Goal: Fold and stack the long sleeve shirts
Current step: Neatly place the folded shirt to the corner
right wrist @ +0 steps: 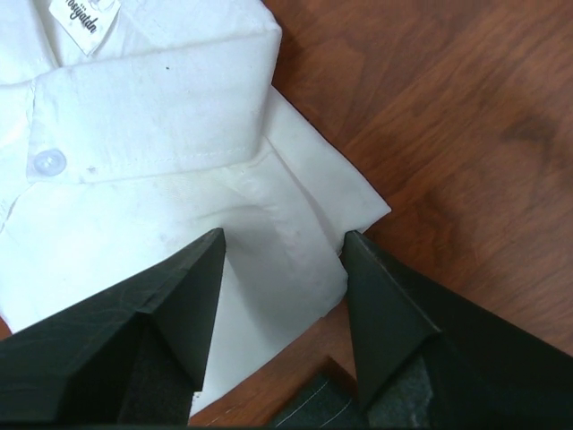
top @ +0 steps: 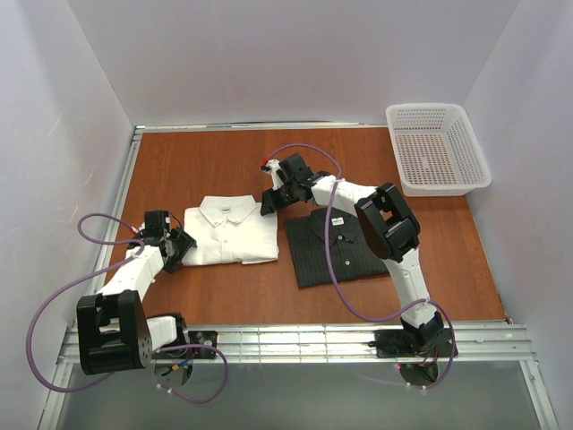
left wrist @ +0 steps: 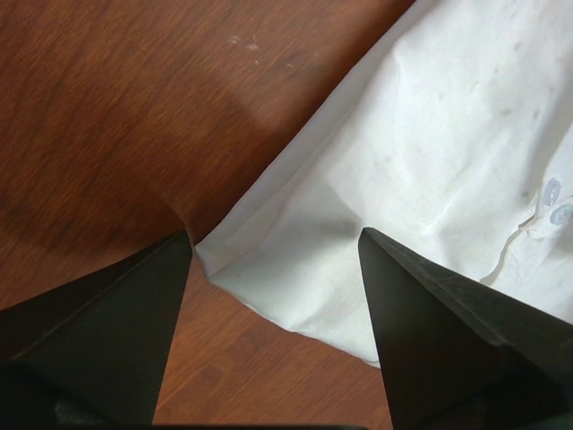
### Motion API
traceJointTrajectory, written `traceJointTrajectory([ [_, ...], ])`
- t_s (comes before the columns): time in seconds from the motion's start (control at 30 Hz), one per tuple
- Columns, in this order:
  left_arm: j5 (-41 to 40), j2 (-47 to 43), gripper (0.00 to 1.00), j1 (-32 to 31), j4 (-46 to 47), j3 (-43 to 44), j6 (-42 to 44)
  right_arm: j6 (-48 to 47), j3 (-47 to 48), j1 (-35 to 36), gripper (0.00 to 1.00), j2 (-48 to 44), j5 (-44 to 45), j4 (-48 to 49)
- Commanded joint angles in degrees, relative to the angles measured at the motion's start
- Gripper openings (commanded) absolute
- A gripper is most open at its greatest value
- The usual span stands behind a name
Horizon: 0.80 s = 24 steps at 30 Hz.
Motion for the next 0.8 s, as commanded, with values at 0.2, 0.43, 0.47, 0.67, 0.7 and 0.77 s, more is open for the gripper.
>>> traceJointTrajectory([
  [0.2,2.4,3.1,0.52,0.4,0.4,-1.8,-0.1,-1.4,0.7,1.0,0.36,5.1,-3.0,-3.2],
  [0.43,2.7,3.5,0.23,0.3,0.5,-1.3,0.6,-2.9,2.6,1.0,0.11,5.5,-5.3,-3.2],
  [0.47,2.7,3.4,0.19,0.3,0.5,-0.9,1.0,-3.2,2.6,1.1,0.08,5.2,-5.4,-3.2],
  [0.67,6.6,1.0,0.0,0.2,0.7,2.7,4.6,-5.4,4.2,1.1,0.01,0.6,-3.7,-3.2],
  [0.7,7.4,0.6,0.0,0.2,0.6,3.3,5.3,-5.8,4.3,1.0,0.01,-0.2,-3.2,-3.2],
  [0.77,9.7,-1.0,0.0,0.2,0.0,4.8,5.8,-6.3,4.4,1.0,0.01,-2.8,-1.6,-3.2],
])
